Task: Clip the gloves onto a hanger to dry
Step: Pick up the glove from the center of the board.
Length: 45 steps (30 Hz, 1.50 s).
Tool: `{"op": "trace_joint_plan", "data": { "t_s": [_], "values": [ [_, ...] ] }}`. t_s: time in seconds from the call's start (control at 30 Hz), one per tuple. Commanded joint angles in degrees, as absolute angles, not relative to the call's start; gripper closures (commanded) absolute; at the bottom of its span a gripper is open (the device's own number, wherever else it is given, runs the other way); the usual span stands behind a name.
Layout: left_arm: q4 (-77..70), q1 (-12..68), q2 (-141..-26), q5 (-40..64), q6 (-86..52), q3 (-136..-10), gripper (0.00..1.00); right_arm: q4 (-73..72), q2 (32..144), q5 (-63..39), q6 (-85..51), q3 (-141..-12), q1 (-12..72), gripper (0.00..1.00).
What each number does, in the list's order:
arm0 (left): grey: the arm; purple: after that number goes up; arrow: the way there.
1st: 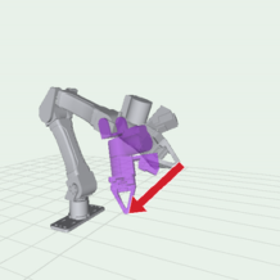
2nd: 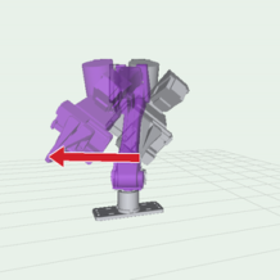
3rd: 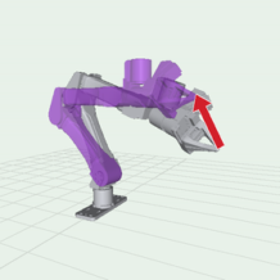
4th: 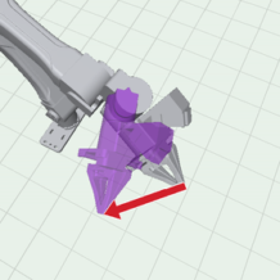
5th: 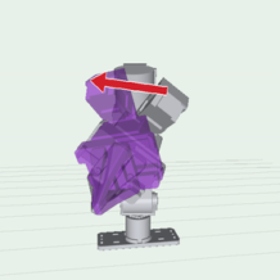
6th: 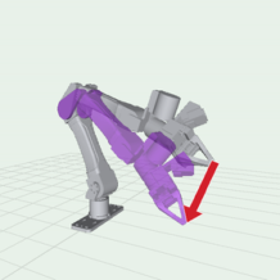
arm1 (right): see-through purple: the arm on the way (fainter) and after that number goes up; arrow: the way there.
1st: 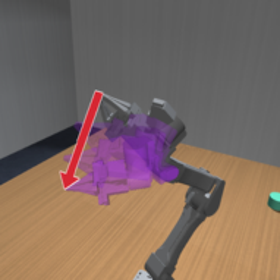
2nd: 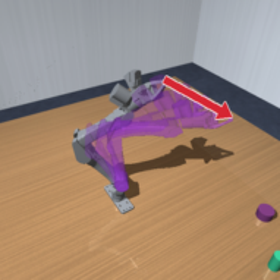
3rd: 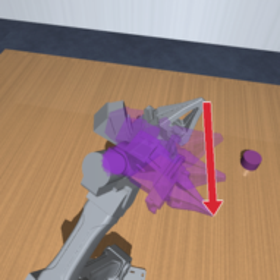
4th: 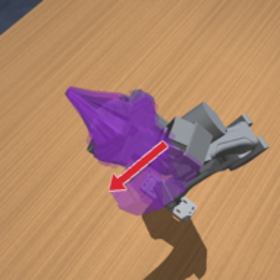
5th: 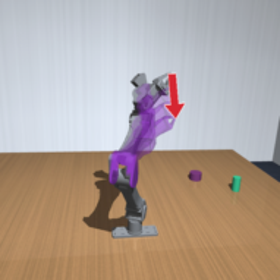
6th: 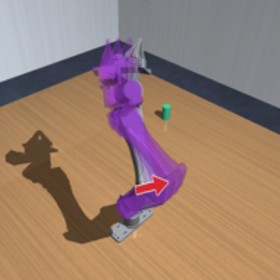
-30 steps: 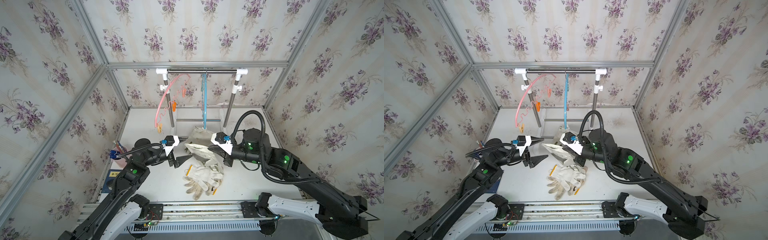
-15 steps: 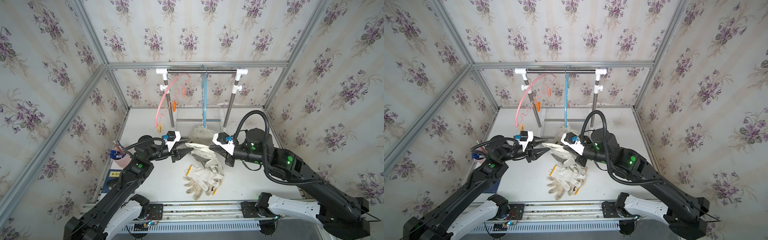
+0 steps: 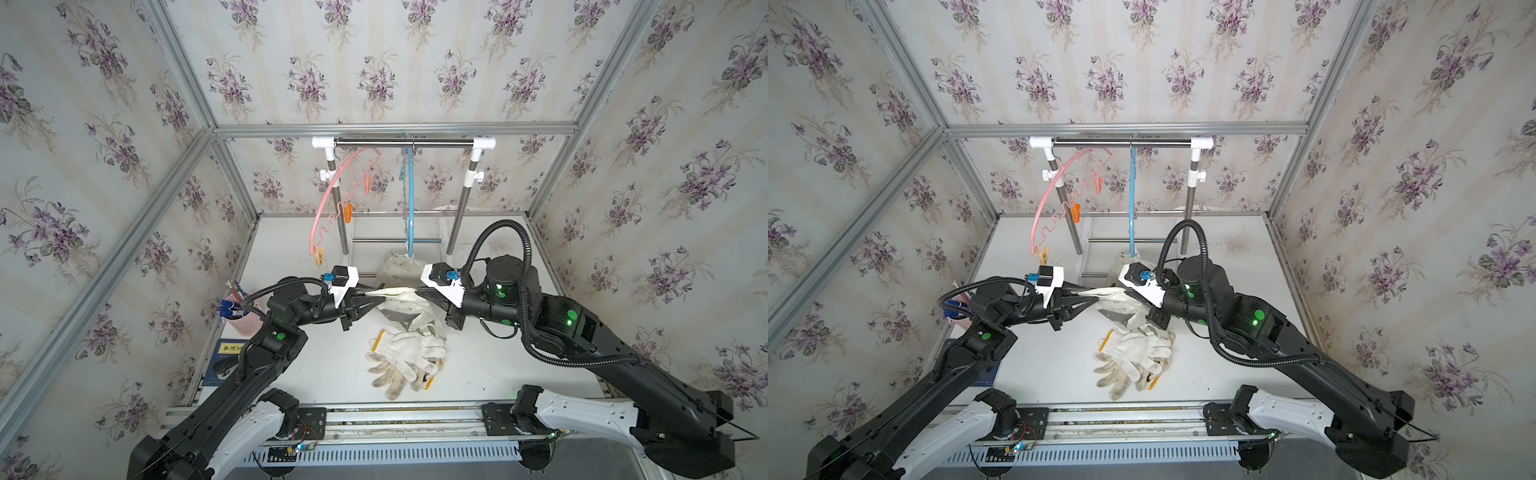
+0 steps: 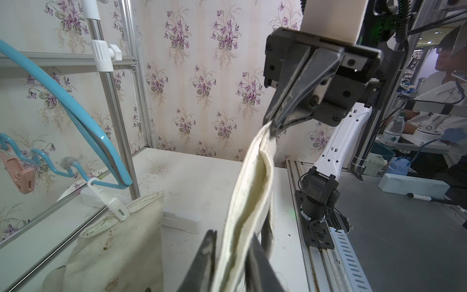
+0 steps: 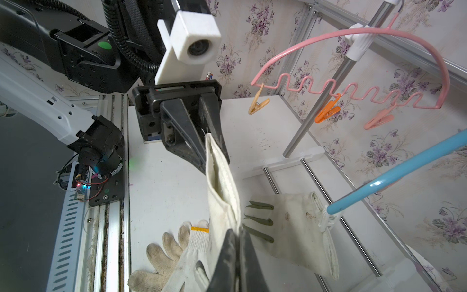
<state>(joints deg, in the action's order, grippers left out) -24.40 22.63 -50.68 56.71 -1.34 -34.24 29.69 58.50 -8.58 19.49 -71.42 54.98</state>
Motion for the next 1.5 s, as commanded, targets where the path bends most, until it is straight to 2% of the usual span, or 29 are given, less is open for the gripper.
{"op": "trace_joint_plan", "data": {
  "t_s": [0.0,0.17,0.2,0.3,0.33,0.53,0.67,0.9,1.0,1.17,1.27,1.47],
  "values": [
    [-28.6,22.7,-50.3,56.0,-2.8,-34.0,1.0,27.2,58.7,-8.7,19.7,-71.5,55.0,1.0],
    [-28.1,22.7,-48.8,55.0,-1.8,-34.0,1.0,25.9,58.5,-6.4,18.7,-71.1,55.0,1.0],
    [-26.6,22.7,-48.3,54.1,-0.8,-34.4,1.0,25.3,58.3,-5.2,18.2,-70.7,55.0,0.94],
    [-18.1,22.7,-45.9,51.0,5.2,-37.1,1.0,23.8,57.3,-0.9,16.2,-70.0,54.9,0.65],
    [-14.6,22.7,-44.9,49.5,7.8,-38.3,1.0,23.7,57.0,0.3,15.6,-70.1,54.6,0.62],
    [8.6,22.7,-42.6,40.2,25.4,-49.1,1.0,20.2,52.6,4.9,13.2,-67.9,50.0,0.58],
    [14.8,22.6,-44.5,34.1,30.8,-54.2,1.0,17.9,52.2,4.5,10.5,-67.0,44.8,0.57],
    [14.6,22.6,-51.0,26.2,32.5,-60.8,1.0,14.1,59.1,-11.7,1.5,-68.6,29.3,0.57],
    [13.6,22.4,-53.9,25.5,34.2,-63.0,1.0,10.5,62.8,-16.6,-0.5,-68.7,25.5,0.56],
    [0.1,22.5,-55.6,21.5,33.6,-58.7,1.0,-0.9,65.8,-20.9,4.4,-63.8,24.2,0.55],
    [-1.0,22.5,-59.1,18.9,33.0,-60.2,1.0,-6.1,67.7,-23.8,9.7,-61.0,24.1,0.51],
    [-2.7,22.5,-66.3,10.5,30.5,-63.7,1.0,-3.7,76.3,-23.8,17.4,-65.0,24.1,0.5]
  ]
}}
